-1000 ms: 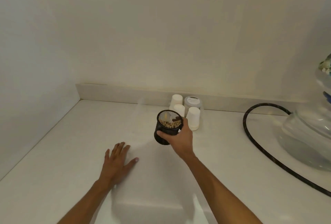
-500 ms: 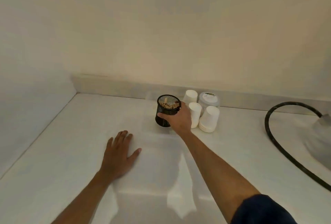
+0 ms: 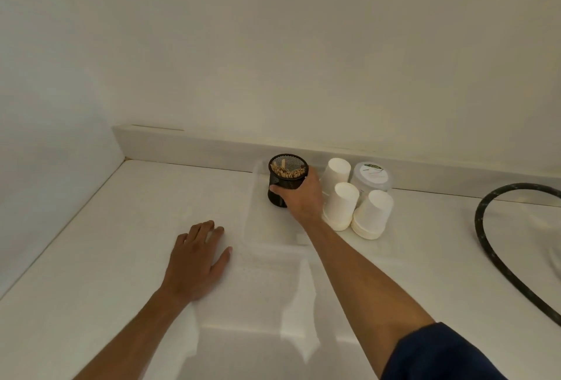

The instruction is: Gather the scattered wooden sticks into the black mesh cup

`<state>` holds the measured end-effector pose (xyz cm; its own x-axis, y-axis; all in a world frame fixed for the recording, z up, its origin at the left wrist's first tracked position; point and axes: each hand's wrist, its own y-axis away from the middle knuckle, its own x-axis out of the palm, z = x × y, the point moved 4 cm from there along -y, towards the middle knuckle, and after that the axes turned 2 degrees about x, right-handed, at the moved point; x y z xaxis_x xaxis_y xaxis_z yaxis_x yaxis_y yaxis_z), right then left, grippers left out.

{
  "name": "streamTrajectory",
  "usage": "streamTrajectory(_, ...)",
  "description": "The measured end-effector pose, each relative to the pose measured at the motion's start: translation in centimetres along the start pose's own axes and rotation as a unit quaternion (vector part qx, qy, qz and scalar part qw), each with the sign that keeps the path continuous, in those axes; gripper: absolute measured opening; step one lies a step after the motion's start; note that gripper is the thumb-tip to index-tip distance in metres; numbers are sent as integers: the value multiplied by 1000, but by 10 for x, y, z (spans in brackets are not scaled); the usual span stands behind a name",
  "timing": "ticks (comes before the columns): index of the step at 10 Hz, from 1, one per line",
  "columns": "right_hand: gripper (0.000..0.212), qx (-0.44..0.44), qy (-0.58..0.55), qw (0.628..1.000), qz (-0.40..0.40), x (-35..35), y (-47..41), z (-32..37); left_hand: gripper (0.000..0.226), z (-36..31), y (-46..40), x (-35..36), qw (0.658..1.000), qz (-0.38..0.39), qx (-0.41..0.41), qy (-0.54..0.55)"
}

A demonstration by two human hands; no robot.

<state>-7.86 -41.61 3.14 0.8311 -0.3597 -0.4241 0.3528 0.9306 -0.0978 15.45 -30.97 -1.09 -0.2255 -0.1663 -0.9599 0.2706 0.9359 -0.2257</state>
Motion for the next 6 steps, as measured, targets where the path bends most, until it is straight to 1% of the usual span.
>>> streamTrajectory(1, 86, -3, -18, 1000, 11, 3, -8, 0, 55, 2, -4, 3, 1000, 7, -3, -15)
streamTrajectory(2, 89, -6, -7, 1000, 24, 5, -14, -1, 55, 1, -3, 3, 1000, 4, -12, -19)
streamTrajectory(3, 101, -6, 27, 999, 31, 3, -15, -3, 55, 0, -1, 1, 999, 10, -22, -21)
streamTrajectory(4, 125, 5, 82, 995, 60, -4, -10, -2, 52, -3, 1, -3, 999, 18, -19, -21)
streamTrajectory(5, 117, -27, 120, 989, 81, -20, -5, 2, 41, -6, 3, -12, 1000, -8, -18, -10)
streamTrajectory(6, 99, -67, 123, 987, 84, -47, 6, 15, 41, -15, 1, -29, 999, -39, -12, 1)
